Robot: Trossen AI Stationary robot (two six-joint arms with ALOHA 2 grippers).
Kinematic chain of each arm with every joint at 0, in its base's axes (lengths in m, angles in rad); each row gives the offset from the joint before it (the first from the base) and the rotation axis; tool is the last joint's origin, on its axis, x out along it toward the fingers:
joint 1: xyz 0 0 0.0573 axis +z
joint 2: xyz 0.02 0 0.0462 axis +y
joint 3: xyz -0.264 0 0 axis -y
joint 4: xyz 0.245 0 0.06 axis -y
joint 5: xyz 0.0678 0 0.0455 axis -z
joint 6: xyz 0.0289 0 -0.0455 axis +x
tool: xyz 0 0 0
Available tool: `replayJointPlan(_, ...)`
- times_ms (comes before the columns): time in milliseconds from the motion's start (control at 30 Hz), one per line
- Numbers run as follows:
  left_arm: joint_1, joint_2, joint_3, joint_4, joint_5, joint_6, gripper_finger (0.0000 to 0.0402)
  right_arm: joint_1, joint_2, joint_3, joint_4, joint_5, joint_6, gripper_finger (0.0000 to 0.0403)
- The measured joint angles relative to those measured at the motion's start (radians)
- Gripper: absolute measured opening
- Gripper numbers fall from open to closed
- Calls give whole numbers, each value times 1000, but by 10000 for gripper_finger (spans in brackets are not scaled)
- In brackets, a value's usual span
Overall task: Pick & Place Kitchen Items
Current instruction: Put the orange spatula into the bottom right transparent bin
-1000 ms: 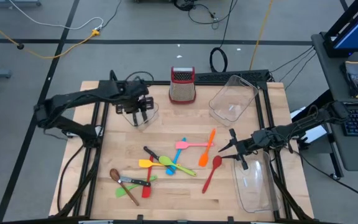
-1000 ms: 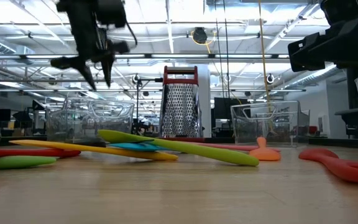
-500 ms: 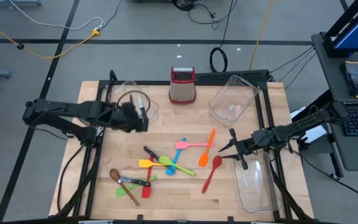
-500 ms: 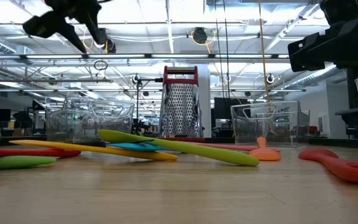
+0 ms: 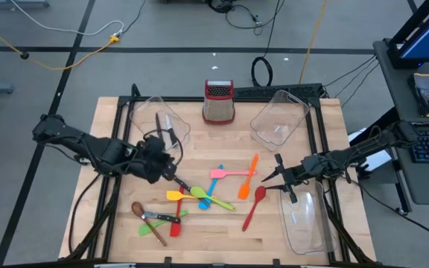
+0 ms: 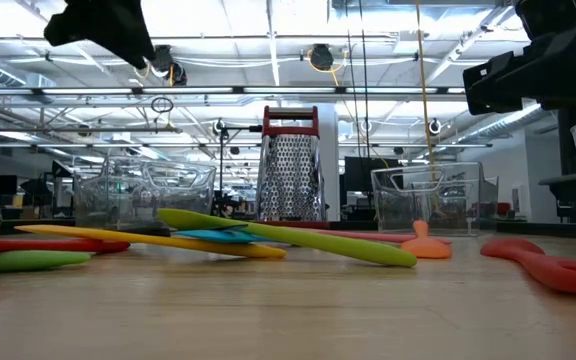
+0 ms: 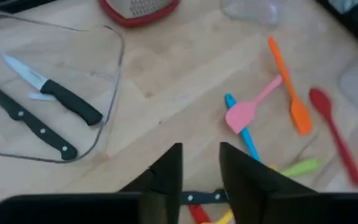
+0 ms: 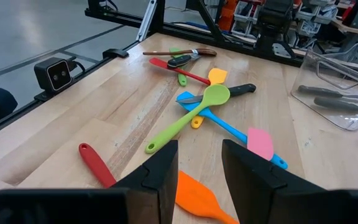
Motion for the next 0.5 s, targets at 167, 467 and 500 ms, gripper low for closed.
replayJointPlan(167, -47, 29, -22, 41, -12, 103, 17, 0, 0, 0, 34, 0, 0, 116)
replayJointPlan(467, -142, 26, -127, 132, -104, 228, 5, -1, 0, 11, 18, 150, -46, 116)
replayJointPlan(500, -154, 18, -151, 158, -117, 230, 3, -1, 0, 25, -3, 155, -55, 116)
